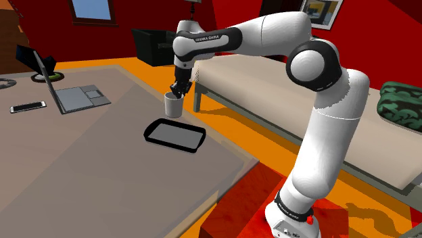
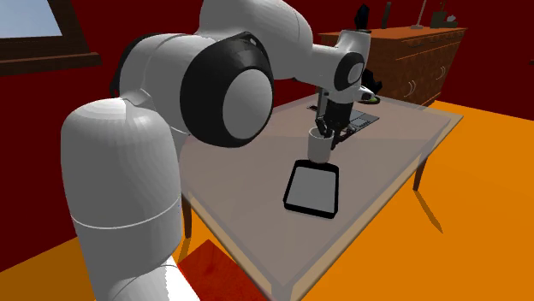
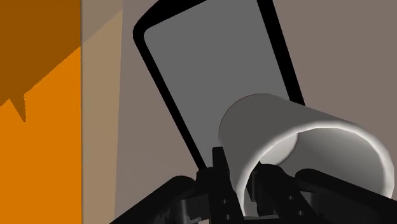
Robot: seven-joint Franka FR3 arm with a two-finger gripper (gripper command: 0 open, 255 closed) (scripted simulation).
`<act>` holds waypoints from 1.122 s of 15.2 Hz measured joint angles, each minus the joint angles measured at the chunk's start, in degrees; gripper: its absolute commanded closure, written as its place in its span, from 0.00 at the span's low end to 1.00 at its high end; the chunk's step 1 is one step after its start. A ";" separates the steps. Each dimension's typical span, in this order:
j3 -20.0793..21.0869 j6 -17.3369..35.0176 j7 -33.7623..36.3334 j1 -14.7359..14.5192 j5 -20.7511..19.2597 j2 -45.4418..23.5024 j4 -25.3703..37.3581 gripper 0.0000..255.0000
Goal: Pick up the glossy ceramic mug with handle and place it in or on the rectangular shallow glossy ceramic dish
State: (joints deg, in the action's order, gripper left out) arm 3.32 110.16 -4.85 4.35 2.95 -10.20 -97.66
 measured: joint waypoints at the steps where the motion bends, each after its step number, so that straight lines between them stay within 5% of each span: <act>1: -0.05 0.49 -0.15 0.06 0.01 -0.28 -0.22 1.00; 17: -0.03 11.19 -0.67 -0.01 0.08 -3.38 -7.86 1.00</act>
State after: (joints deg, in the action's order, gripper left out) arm 3.29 121.35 -5.53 4.34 3.03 -13.59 -105.52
